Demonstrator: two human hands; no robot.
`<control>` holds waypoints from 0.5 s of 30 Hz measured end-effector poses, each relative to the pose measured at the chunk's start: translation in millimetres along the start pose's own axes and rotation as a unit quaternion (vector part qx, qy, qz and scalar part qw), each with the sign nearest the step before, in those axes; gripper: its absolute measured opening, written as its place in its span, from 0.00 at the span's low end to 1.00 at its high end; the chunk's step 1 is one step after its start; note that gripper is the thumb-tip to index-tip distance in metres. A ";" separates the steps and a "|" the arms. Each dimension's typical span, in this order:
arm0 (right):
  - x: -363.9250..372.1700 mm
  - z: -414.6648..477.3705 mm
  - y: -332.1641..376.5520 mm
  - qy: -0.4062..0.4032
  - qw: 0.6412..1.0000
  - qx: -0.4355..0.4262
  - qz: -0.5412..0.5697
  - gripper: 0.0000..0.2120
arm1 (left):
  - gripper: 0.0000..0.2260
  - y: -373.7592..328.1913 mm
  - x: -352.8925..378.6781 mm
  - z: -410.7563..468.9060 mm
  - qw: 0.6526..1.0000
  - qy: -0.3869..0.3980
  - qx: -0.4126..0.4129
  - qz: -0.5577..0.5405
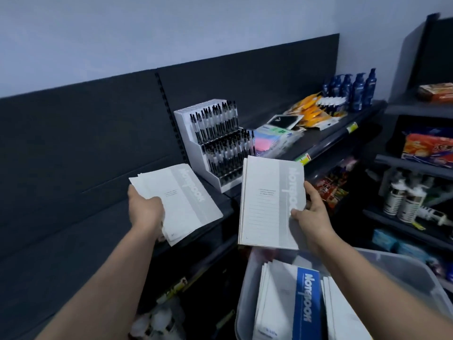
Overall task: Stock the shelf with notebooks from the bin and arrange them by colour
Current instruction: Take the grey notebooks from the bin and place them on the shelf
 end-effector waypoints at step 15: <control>65.8 17.2 46.2 0.011 0.999 -0.036 0.010 0.35 | 0.28 21.4 11.7 75.2 0.979 0.043 -0.026 0.199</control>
Point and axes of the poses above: each hand's wrist, its own z-axis towards the middle knuckle, its own x-axis out of the palm, y = z × x, the point moved 8 cm from there along z, towards the middle knuckle, and after that the axes turned 15 degrees about -z, right-handed, at the moved point
